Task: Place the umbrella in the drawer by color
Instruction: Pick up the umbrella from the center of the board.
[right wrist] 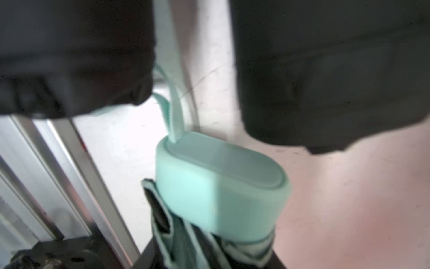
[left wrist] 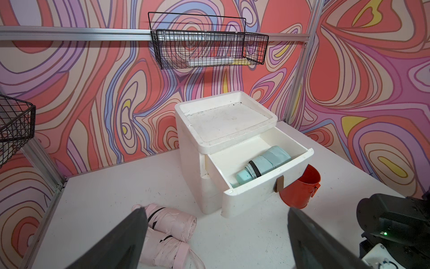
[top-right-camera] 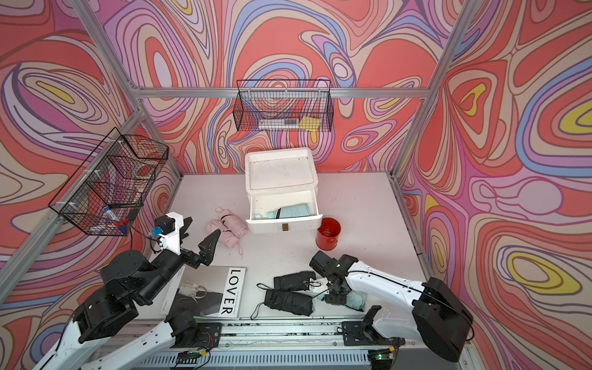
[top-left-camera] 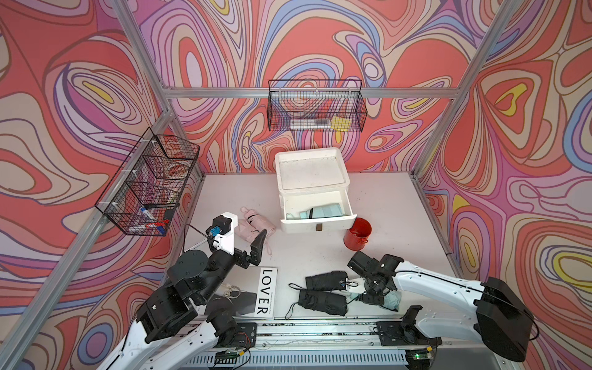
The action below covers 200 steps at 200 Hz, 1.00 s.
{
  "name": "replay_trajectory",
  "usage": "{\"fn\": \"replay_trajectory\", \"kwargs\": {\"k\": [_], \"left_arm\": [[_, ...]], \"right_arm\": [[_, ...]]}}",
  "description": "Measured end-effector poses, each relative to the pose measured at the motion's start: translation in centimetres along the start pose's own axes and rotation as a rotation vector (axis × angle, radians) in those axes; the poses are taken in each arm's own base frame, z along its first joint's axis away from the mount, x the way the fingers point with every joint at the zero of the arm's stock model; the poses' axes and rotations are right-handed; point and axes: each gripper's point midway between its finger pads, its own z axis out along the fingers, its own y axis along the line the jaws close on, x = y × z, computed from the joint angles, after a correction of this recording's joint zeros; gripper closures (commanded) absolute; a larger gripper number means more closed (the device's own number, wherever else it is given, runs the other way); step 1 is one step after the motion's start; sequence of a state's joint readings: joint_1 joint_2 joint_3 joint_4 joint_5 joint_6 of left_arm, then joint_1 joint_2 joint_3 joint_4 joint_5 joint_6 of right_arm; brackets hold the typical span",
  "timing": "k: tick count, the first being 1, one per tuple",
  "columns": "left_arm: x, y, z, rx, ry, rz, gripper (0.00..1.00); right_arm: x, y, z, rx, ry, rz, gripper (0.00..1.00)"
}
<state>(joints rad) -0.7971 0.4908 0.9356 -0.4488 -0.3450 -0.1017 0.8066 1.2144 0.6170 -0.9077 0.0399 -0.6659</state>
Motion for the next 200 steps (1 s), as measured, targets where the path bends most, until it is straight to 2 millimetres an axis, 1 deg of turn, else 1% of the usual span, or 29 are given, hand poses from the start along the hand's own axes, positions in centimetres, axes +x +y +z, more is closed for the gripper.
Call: {"fn": "replay_trajectory", "kwargs": {"k": [3,4,5,19,30,42,57,74,81,110,125,135,151,168,180,188,200], "left_arm": [[0.0,0.0,0.0,0.000,0.000,0.000,0.01],[0.0,0.0,0.0,0.000,0.000,0.000,0.01],[0.0,0.0,0.0,0.000,0.000,0.000,0.01],[0.0,0.0,0.0,-0.001,0.000,0.000,0.01],[0.0,0.0,0.0,-0.001,0.000,0.000,0.01],[0.0,0.0,0.1,-0.002,0.001,0.001,0.01],[0.1,0.0,0.2,-0.002,0.007,0.003,0.01],[0.3,-0.2,0.6,-0.003,0.018,0.007,0.01],[0.4,-0.3,0.8,-0.003,0.023,0.009,0.01],[1.1,-0.7,1.8,-0.003,0.057,0.023,0.01],[1.4,-0.8,2.2,-0.005,0.073,0.028,0.01],[1.7,-0.8,2.6,-0.006,0.087,0.028,0.01],[1.8,-1.0,3.4,-0.001,0.126,0.018,0.01],[1.1,-1.4,4.4,0.011,0.174,-0.019,0.01],[0.3,-2.0,5.2,0.033,0.205,-0.054,0.01],[-0.1,-2.7,5.7,0.062,0.222,-0.077,0.01],[-0.2,-3.8,6.5,0.108,0.250,-0.106,0.01]], "right_arm": [[-0.1,-0.1,-0.1,0.007,-0.005,-0.006,0.97],[-0.2,-0.2,-0.1,0.011,-0.008,-0.009,1.00],[-0.2,-0.3,-0.1,0.014,-0.009,-0.008,1.00],[-0.6,-1.0,-0.7,0.049,-0.023,-0.017,1.00],[-1.3,-2.0,-2.0,0.093,-0.052,-0.019,1.00],[-2.6,-3.4,-3.3,0.152,-0.099,-0.021,1.00],[-3.6,-4.4,-4.6,0.191,-0.131,-0.032,1.00],[-4.7,-5.6,-6.8,0.244,-0.175,-0.055,1.00],[-5.2,-6.2,-8.0,0.280,-0.199,-0.071,1.00],[-5.7,-8.2,-12.4,0.453,-0.263,-0.170,1.00],[-5.7,-9.2,-14.3,0.565,-0.266,-0.262,1.00],[-5.9,-10.0,-15.2,0.660,-0.257,-0.341,1.00],[-6.8,-11.1,-15.8,0.810,-0.228,-0.483,1.00],[-8.4,-11.2,-15.5,0.911,-0.179,-0.650,1.00],[-10.0,-11.0,-15.5,0.970,-0.143,-0.756,1.00],[-11.6,-10.6,-15.7,1.010,-0.131,-0.825,1.00],[-13.6,-9.9,-16.0,1.059,-0.122,-0.903,1.00]]}}
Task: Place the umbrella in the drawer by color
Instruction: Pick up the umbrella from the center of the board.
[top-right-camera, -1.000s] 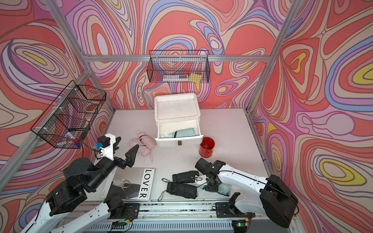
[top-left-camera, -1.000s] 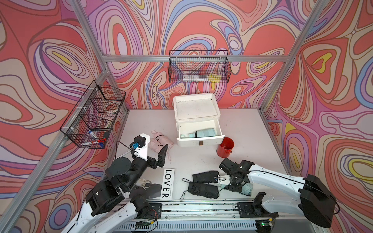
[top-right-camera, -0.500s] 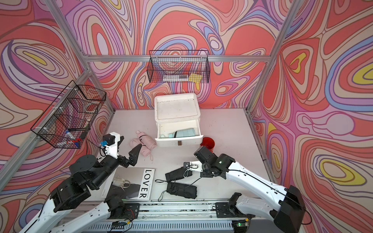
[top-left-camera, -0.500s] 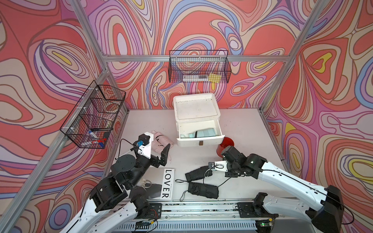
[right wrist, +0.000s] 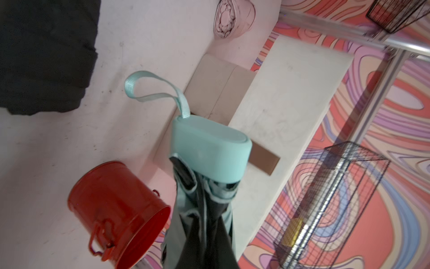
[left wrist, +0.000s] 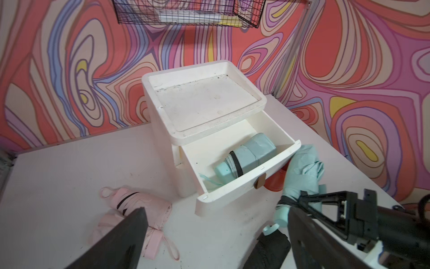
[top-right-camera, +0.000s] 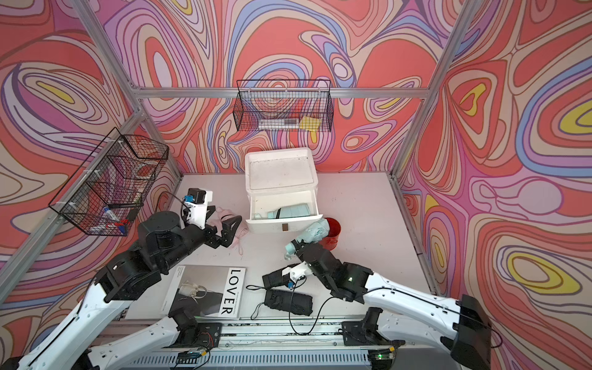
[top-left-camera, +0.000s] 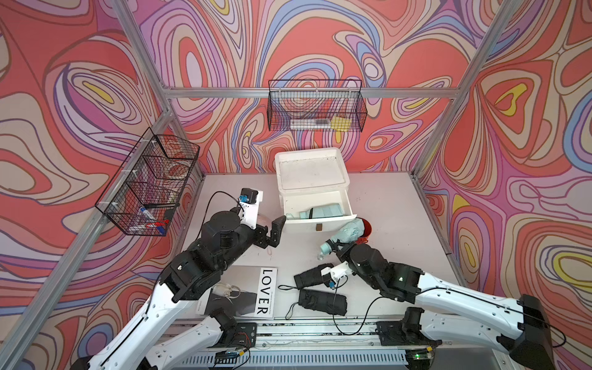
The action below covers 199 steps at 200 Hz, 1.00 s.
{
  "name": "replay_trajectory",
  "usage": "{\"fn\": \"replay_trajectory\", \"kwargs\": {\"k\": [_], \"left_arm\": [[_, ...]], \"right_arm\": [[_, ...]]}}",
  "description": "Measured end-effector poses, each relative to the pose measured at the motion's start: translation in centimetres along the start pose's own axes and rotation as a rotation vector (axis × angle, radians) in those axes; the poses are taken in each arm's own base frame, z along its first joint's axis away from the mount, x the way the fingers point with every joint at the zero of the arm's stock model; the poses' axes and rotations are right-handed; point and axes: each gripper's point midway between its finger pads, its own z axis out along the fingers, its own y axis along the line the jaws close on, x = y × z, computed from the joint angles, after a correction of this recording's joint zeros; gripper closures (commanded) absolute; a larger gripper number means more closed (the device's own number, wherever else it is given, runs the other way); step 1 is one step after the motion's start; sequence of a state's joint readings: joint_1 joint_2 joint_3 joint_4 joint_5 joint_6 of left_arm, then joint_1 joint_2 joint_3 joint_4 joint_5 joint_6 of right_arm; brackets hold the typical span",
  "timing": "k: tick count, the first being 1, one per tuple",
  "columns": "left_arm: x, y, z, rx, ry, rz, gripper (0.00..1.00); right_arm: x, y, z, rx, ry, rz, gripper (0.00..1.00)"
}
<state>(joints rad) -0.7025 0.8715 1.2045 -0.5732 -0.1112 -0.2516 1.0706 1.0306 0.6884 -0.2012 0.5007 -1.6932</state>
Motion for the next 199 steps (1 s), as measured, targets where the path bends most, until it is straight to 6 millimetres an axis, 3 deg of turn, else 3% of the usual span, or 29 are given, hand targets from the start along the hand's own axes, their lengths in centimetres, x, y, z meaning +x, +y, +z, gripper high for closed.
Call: {"fn": "replay_trajectory", "kwargs": {"k": [35,57,95,150,171,199], "left_arm": [[1.2,-2.8,2.6,0.126,0.130,-0.064,0.01],[1.2,-4.0,4.0,0.161,0.192,-0.095,0.01],[1.5,-6.0,6.0,0.235,0.292,-0.141,0.02],[4.7,-7.9,9.1,0.303,0.476,-0.168,0.13],[5.5,-8.7,9.5,0.341,0.522,-0.184,0.28],[5.8,-9.7,9.4,0.401,0.549,-0.211,0.68]], "right_arm": [[-5.5,-3.3,0.4,0.104,-0.069,-0.190,1.00],[-7.5,-5.4,-0.2,0.173,-0.100,-0.238,1.00],[-8.6,-8.0,-1.7,0.267,-0.124,-0.256,1.00],[-7.8,-9.8,-3.5,0.339,-0.138,-0.227,1.00],[-7.5,-10.3,-4.2,0.360,-0.143,-0.208,1.00],[-7.6,-10.1,-4.3,0.355,-0.158,-0.193,1.00]]}}
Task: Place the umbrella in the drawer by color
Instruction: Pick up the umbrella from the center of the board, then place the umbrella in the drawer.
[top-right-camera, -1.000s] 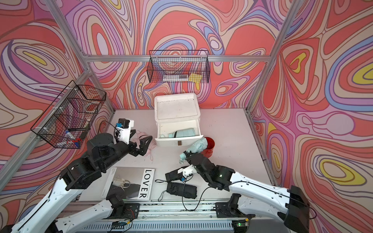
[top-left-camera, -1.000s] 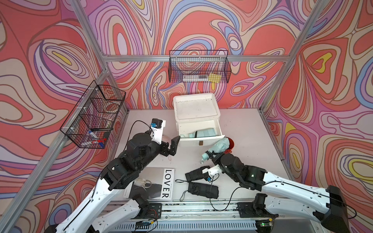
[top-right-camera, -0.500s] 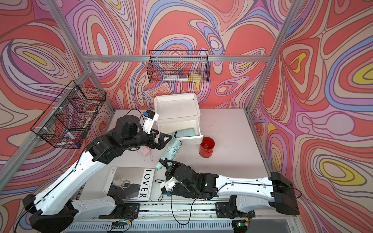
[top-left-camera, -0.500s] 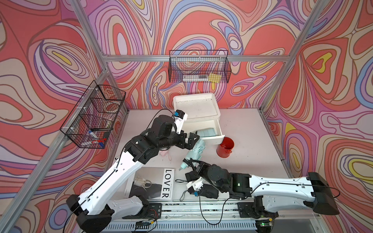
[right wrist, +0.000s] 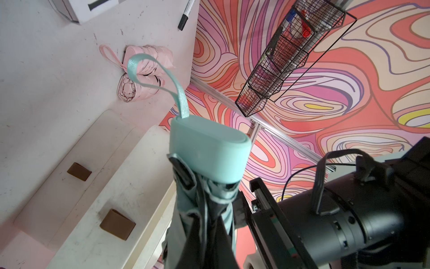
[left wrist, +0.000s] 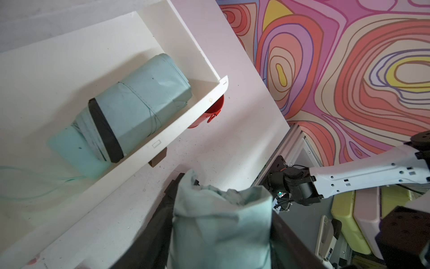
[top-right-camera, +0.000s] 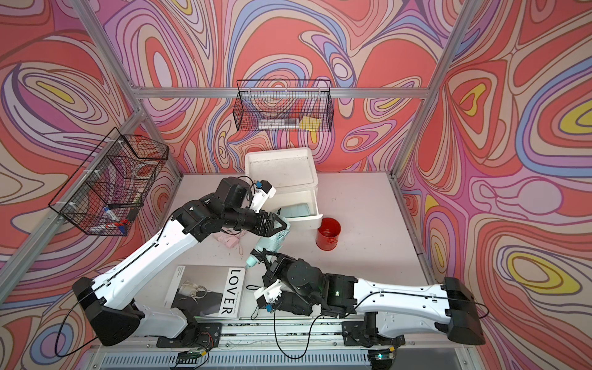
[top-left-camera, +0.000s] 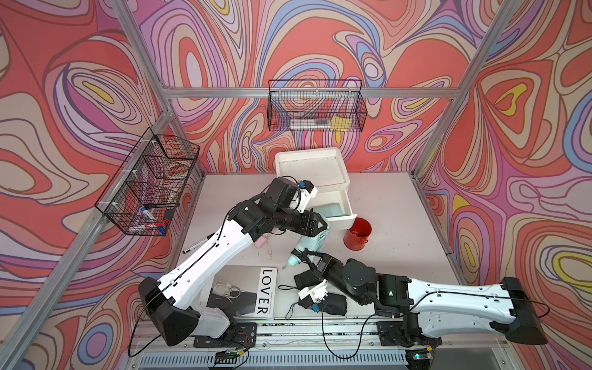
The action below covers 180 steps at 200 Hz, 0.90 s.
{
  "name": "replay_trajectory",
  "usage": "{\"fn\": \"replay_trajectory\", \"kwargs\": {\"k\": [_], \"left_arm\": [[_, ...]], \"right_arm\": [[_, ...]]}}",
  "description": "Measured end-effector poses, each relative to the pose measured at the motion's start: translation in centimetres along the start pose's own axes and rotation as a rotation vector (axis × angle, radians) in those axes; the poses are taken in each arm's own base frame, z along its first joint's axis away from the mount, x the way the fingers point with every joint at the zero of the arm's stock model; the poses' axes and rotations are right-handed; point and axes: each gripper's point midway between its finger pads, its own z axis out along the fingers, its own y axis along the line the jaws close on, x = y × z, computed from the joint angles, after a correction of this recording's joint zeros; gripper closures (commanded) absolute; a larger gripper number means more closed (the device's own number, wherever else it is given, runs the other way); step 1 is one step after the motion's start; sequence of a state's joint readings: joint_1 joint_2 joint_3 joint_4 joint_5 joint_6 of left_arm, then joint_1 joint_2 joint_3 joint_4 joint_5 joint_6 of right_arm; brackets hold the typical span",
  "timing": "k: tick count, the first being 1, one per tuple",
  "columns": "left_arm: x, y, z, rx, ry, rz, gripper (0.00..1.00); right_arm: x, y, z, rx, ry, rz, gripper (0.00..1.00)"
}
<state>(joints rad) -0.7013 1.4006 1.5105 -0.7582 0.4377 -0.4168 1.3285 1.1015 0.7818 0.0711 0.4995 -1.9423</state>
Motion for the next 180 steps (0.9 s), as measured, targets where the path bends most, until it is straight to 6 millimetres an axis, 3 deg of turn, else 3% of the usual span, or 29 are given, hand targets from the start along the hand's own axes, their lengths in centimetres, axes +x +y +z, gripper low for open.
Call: {"fn": "replay_trajectory", "kwargs": {"k": [19,35,51,61,69,80,85,87,107,132,155,180], "left_arm": [[0.0,-0.2,0.0,0.014,0.002,0.009,1.00],[-0.1,0.0,0.0,0.008,0.000,0.020,1.00],[-0.2,0.0,-0.1,0.010,-0.006,0.026,1.00],[-0.3,-0.1,-0.1,0.010,-0.011,0.029,1.00],[-0.5,0.0,-0.1,0.003,-0.021,0.035,1.00],[-0.9,0.2,-0.3,-0.013,-0.040,0.045,1.00],[-1.2,0.2,-0.5,-0.022,-0.050,0.053,1.00],[-1.3,0.2,-0.6,-0.025,-0.055,0.056,1.00],[-3.5,-0.4,-2.1,-0.059,-0.127,0.099,1.00],[-8.0,-2.5,-6.0,-0.089,-0.296,0.201,1.00],[-11.2,-3.7,-8.7,-0.129,-0.440,0.335,1.00],[-13.3,-4.0,-9.2,-0.181,-0.525,0.490,1.00]], "right_arm": [[-0.1,0.1,0.0,-0.004,-0.003,0.012,1.00],[0.0,0.0,-0.1,0.000,-0.002,0.031,1.00],[0.1,0.0,-0.2,0.000,-0.001,0.057,0.92],[0.2,0.0,-0.3,0.000,0.000,0.077,0.75],[0.3,0.0,-0.4,-0.004,0.004,0.102,0.48],[0.3,0.2,-0.5,-0.012,0.004,0.130,0.24],[0.4,0.3,-0.6,-0.015,0.005,0.152,0.04],[0.4,0.3,-0.7,-0.017,0.004,0.157,0.02],[0.5,0.9,-1.4,-0.045,-0.005,0.252,0.02],[1.4,0.8,-3.2,-0.044,-0.014,0.417,0.02],[3.2,-0.9,-5.2,0.029,-0.005,0.620,0.02],[6.5,-3.7,-7.5,0.176,0.037,0.889,0.02]]}}
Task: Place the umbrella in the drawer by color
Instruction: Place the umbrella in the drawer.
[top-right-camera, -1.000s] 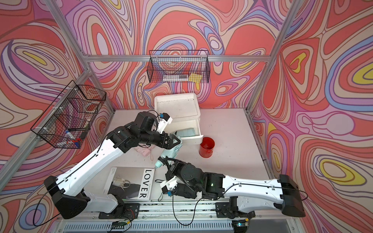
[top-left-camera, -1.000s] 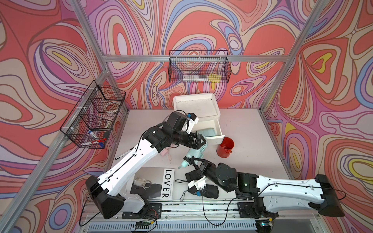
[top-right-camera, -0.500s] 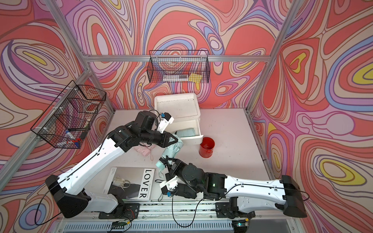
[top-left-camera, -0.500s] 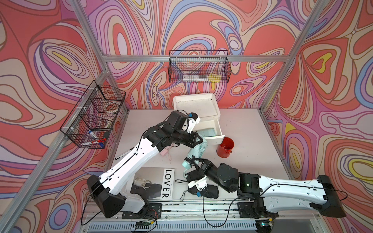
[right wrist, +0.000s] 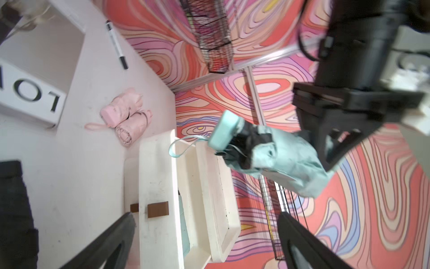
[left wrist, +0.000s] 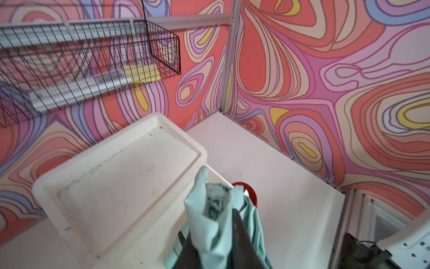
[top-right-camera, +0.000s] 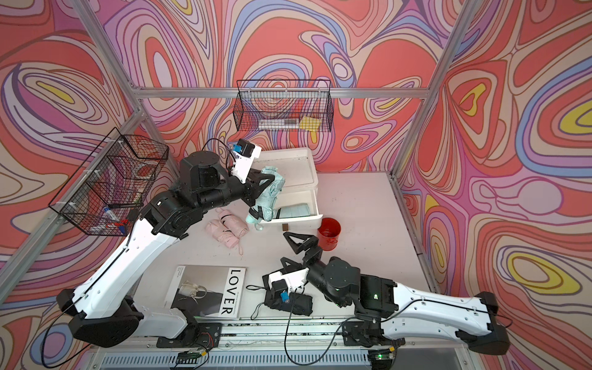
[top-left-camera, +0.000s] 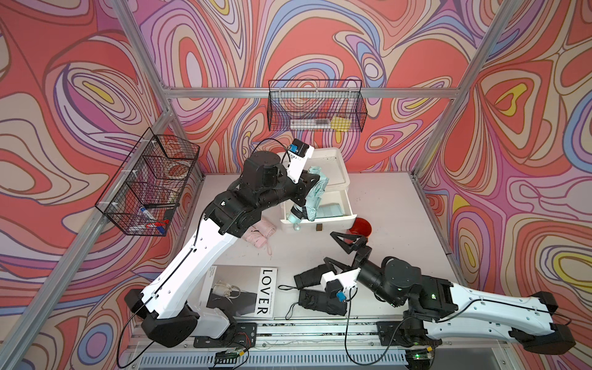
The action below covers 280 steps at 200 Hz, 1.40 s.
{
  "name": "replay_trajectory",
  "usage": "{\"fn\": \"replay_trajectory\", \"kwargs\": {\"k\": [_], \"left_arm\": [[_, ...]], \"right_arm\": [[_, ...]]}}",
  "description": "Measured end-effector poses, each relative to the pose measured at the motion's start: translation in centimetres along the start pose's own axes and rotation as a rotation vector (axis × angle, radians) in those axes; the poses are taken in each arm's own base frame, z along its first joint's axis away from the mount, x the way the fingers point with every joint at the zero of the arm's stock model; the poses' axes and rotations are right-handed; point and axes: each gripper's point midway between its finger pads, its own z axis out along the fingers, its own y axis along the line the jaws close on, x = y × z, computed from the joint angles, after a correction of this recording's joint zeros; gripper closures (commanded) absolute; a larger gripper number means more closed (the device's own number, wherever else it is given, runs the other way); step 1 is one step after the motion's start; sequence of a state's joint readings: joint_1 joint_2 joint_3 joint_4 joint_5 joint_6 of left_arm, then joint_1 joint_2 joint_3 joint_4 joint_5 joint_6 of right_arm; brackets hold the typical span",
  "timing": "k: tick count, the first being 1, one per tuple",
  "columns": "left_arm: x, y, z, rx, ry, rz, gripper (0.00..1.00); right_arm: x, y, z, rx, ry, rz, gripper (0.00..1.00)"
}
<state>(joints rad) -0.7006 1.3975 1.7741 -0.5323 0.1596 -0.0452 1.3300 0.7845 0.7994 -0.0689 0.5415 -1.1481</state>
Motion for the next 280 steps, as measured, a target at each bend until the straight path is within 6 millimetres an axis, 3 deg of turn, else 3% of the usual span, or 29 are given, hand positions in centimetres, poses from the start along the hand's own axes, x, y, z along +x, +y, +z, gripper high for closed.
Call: {"fn": "replay_trajectory", "kwargs": {"k": [21,42,78,115,127,148,164,173,207,233,253,280], "left_arm": [[-0.2,0.2,2.1,0.001,-0.031,0.114,1.00],[0.9,0.1,5.4,0.031,-0.011,0.216,1.00],[5.1,0.7,11.0,0.059,0.090,0.412,1.00],[8.8,1.5,13.9,0.076,0.203,0.582,1.00],[9.7,1.6,14.1,0.087,0.230,0.607,1.00],[10.8,1.4,14.2,0.094,0.270,0.645,0.74],[11.7,1.3,14.4,0.093,0.295,0.672,0.44],[12.2,1.2,14.5,0.092,0.309,0.684,0.36],[13.0,1.3,14.7,0.051,0.330,0.704,0.24],[13.0,2.3,14.2,-0.030,0.320,0.676,0.19],[11.4,3.2,12.8,-0.117,0.269,0.618,0.19],[7.3,4.0,9.5,-0.230,0.133,0.452,0.21]], "right_arm": [[0.4,-3.5,-1.4,0.119,0.000,0.202,0.02],[1.2,-5.8,-2.8,0.200,0.000,0.389,0.02],[3.1,-8.7,-5.6,0.314,-0.008,0.671,0.02],[4.5,-11.0,-8.4,0.387,-0.056,0.918,0.02],[4.7,-11.5,-8.9,0.398,-0.062,0.959,0.02],[5.0,-12.0,-9.2,0.414,-0.053,1.009,0.02],[5.3,-12.1,-9.1,0.419,-0.039,1.040,0.02],[5.2,-12.1,-8.9,0.417,-0.030,1.052,0.02],[4.7,-12.4,-7.8,0.403,0.016,1.091,0.02],[4.6,-11.6,-6.5,0.388,0.069,1.098,0.02],[5.2,-10.7,-6.0,0.394,0.118,1.113,0.02],[6.2,-10.5,-6.2,0.441,0.161,1.169,0.02]]}}
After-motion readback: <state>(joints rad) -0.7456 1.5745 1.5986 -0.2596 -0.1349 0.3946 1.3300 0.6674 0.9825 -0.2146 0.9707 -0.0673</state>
